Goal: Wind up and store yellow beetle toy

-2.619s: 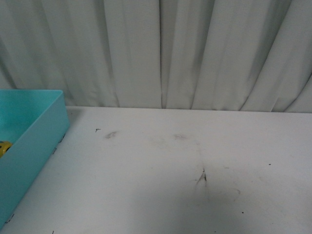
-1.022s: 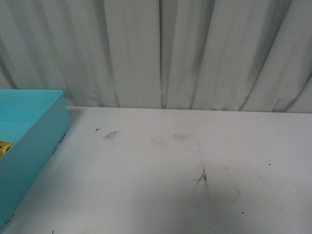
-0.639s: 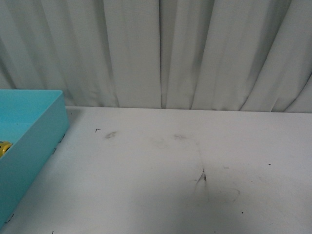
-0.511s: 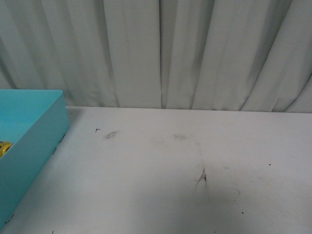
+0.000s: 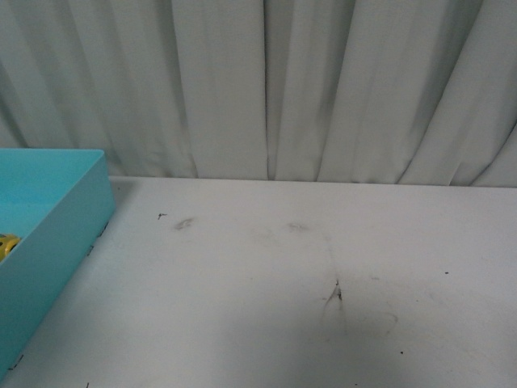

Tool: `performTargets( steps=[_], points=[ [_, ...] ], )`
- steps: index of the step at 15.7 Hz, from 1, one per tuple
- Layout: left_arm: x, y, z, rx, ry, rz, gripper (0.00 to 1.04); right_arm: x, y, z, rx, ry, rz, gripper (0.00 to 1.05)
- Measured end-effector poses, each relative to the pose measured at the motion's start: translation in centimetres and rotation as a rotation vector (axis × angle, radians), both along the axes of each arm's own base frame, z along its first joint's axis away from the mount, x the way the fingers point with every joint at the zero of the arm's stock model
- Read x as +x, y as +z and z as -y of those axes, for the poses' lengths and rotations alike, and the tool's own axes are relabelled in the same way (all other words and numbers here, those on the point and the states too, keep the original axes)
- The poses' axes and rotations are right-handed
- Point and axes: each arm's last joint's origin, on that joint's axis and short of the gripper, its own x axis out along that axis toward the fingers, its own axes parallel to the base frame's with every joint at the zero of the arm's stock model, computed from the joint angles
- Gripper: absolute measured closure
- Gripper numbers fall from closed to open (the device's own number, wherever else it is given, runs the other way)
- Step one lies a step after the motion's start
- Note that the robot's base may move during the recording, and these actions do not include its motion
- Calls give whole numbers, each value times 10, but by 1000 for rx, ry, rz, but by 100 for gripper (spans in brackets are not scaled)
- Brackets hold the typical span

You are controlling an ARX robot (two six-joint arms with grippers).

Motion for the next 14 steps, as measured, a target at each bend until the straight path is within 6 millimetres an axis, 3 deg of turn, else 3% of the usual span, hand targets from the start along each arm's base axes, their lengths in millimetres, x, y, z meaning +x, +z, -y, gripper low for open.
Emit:
performTargets(
  steps=[10, 11, 14],
  points=[
    [-20, -4, 0, -1, 0, -18, 103, 0, 0, 0, 0, 0, -1, 6],
    [-20, -4, 0, -2, -2, -9, 100, 0, 0, 0, 0, 0, -1, 6],
    [-20, -4, 0, -2, -2, -12, 66, 0, 0, 0, 0, 0, -1, 6]
  ],
)
